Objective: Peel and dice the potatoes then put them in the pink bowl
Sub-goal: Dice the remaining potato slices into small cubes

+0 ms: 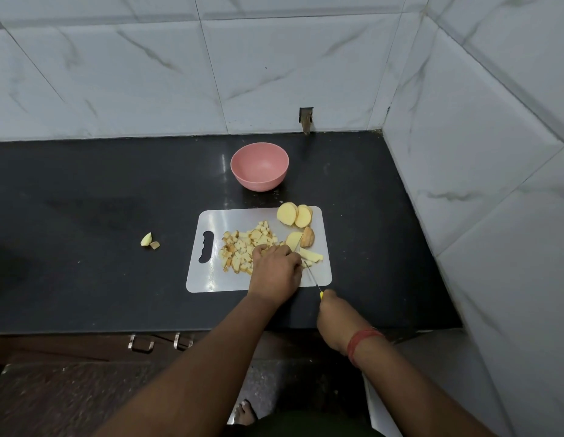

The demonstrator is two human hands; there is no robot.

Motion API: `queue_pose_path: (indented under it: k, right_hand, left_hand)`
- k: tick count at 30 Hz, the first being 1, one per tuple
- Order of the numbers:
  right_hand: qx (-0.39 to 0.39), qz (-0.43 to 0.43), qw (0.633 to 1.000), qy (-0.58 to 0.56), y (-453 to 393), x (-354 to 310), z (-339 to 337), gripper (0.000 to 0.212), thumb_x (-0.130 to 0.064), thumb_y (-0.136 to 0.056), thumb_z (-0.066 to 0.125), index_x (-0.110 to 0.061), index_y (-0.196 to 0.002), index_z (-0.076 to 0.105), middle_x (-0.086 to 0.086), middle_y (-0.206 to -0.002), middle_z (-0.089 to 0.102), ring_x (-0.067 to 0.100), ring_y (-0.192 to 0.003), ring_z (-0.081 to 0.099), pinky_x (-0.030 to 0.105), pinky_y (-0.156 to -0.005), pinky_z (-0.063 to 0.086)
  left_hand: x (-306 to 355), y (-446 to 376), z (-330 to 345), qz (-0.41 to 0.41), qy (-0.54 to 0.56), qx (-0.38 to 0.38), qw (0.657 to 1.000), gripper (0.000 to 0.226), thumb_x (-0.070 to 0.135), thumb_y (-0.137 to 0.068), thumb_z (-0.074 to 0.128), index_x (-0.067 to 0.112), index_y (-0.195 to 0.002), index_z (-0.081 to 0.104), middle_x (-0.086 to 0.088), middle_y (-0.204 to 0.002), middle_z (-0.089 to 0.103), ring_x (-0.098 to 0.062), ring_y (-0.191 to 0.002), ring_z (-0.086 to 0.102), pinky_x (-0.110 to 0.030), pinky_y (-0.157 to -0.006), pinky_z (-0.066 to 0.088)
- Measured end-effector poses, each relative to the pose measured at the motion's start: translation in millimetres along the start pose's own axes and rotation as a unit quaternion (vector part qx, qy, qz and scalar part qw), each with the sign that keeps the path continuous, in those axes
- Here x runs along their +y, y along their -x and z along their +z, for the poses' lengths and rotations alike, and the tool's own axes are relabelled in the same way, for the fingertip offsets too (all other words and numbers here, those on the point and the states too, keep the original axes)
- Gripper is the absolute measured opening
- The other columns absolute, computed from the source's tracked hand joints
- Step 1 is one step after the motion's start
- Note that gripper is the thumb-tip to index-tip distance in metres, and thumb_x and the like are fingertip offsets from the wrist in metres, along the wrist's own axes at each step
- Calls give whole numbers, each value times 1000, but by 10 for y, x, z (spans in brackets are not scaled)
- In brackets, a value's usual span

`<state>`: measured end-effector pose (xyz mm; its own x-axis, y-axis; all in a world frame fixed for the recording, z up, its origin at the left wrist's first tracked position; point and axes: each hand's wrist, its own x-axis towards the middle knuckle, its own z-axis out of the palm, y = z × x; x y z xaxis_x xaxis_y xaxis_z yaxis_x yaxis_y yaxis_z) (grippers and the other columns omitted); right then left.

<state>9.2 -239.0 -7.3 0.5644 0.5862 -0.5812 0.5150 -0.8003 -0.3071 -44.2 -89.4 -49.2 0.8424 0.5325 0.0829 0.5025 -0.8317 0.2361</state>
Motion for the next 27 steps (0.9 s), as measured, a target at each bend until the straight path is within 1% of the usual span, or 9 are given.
queue_pose_path:
  k: [2, 6, 11, 15, 16, 19, 21, 24, 27]
  right_hand:
    - [-4, -3, 1000, 15, 23, 26, 4, 29, -5, -95, 38, -2, -123, 38, 18, -116, 59, 32, -106, 61, 33, -76, 43]
    - [-22, -23, 999, 7, 141, 139, -60, 30, -10, -98, 38, -2, -127, 42, 17, -118, 57, 34, -107, 59, 35, -81, 45]
    - [11, -40, 999, -6, 186, 139, -119, 28, -12, -98, 36, -2, -124, 43, 18, -114, 57, 35, -104, 59, 33, -78, 44]
    - [26, -37, 999, -6, 115, 49, -90, 22, -13, -99, 35, -4, -117, 44, 17, -111, 59, 33, -101, 61, 24, -61, 37]
    - [30, -28, 999, -8, 96, 29, -85, 19, -13, -99, 37, -5, -114, 44, 17, -111, 60, 32, -100, 62, 25, -60, 37]
    - [27, -1, 1000, -12, 59, -36, -93, 21, -8, -95, 38, -5, -115, 43, 16, -112, 60, 31, -99, 62, 30, -70, 42]
    - [27, 3, 1000, -9, 35, -63, -85, 22, -8, -94, 39, -5, -116, 43, 16, -110, 60, 29, -96, 62, 31, -70, 41]
    - [17, -2, 1000, -11, 28, -96, -75, 23, -9, -95, 42, -5, -117, 42, 15, -108, 60, 26, -90, 60, 32, -69, 42]
    - [4, -5, 1000, -9, 14, -114, -59, 26, -9, -95, 44, -3, -120, 41, 17, -113, 60, 29, -100, 62, 31, -72, 43]
  left_hand:
    - [-2, 3, -2, -2, 0, -6, 1000, 17, 33, -94, 56, 25, -96, 71, 6, -95, 61, -19, -97, 58, -46, -107, 27]
    - [-18, 10, 23, 2, -3, 0, 1000, 20, 33, -97, 54, 24, -99, 72, 4, -94, 60, -20, -96, 58, -46, -107, 27]
    - [-28, 20, 83, 7, -31, 2, 1000, 16, 27, -96, 59, 25, -101, 73, 2, -93, 59, -22, -94, 58, -45, -108, 27]
    - [-47, 22, 114, 8, -31, 6, 999, 15, 25, -97, 59, 24, -102, 73, 1, -93, 61, -23, -92, 58, -46, -110, 27]
    - [-51, 17, 116, 1, -21, 9, 1000, 15, 27, -97, 58, 23, -101, 72, 2, -93, 62, -22, -92, 59, -45, -111, 27]
    - [-59, 7, 110, -17, 7, 19, 1000, 9, 29, -97, 59, 23, -97, 66, 5, -92, 64, -20, -92, 60, -42, -110, 26]
    - [-62, 3, 100, -21, 17, 18, 999, 6, 29, -95, 62, 24, -94, 62, 6, -90, 64, -19, -90, 60, -41, -108, 26]
    - [-60, -1, 68, -26, 39, 13, 999, 16, 29, -93, 65, 26, -87, 50, 7, -86, 61, -18, -88, 59, -41, -109, 26]
    - [-58, -1, 50, -33, 50, 7, 998, 23, 28, -92, 66, 26, -86, 44, 9, -84, 59, -17, -86, 57, -40, -109, 26]
